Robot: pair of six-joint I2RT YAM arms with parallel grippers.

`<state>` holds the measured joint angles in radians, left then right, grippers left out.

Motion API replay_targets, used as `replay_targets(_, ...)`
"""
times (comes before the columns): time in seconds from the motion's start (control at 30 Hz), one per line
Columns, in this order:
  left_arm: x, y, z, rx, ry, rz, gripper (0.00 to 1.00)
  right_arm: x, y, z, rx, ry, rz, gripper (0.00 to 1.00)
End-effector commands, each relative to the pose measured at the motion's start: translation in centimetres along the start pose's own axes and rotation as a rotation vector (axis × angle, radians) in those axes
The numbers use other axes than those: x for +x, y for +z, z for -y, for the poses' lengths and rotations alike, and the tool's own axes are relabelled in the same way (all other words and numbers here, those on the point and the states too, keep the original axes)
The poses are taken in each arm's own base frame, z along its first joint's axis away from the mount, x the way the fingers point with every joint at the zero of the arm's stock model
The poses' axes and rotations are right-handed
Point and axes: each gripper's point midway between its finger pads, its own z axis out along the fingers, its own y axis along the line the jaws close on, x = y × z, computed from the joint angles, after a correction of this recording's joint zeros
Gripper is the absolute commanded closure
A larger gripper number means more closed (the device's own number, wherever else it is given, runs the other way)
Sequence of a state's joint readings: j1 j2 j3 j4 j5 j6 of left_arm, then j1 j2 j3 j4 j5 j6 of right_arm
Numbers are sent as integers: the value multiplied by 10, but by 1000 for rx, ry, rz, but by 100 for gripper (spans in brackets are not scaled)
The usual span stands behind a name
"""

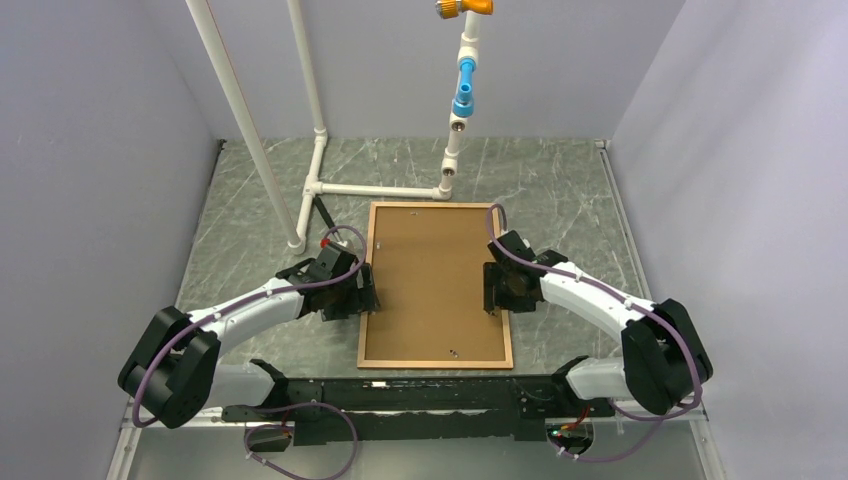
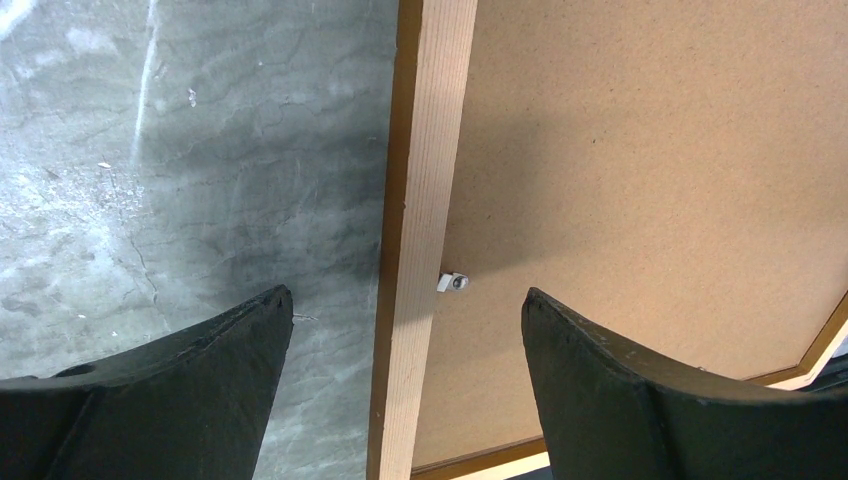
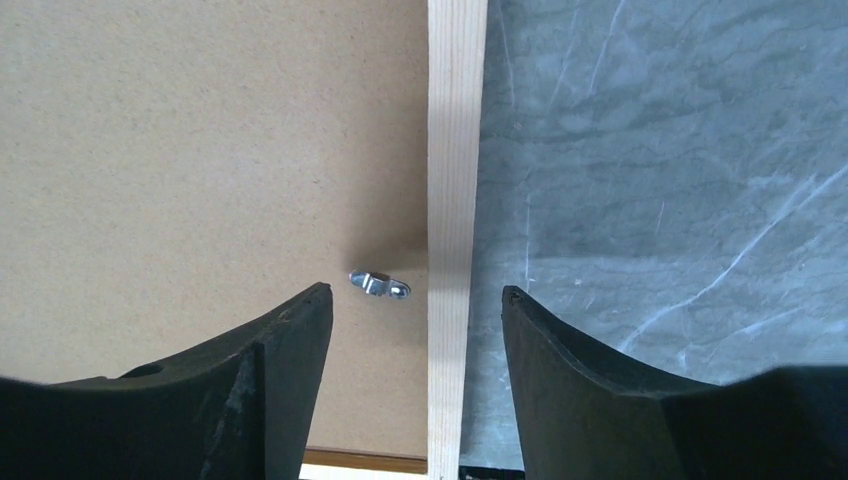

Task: Put the photo into the frame
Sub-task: Install the photo frame at the center of the board.

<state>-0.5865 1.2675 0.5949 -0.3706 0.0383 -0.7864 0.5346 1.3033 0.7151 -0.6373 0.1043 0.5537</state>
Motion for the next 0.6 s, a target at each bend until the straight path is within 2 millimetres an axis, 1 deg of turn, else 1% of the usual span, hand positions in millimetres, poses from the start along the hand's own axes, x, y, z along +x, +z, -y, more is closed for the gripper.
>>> replay_targets(0.0,6,5,-4,-6,13,-29,12,9,-1,6,39,-2,-32,37)
replay_targets(0.2,8,6,-4,-4,14,-37,12,14,2,9,69,-6,-45,44)
replay_targets(0.33,8,7,-4,-5,15,-38,12,16,4,7,67,-19,-55,44)
replay_targets(0.47,7,6,-3,-2,15,-37,12,16,9,10,89,-25,-57,44)
replay_targets(0.57,7,7,-3,-1,15,-38,12,12,13,10,98,-29,-51,44)
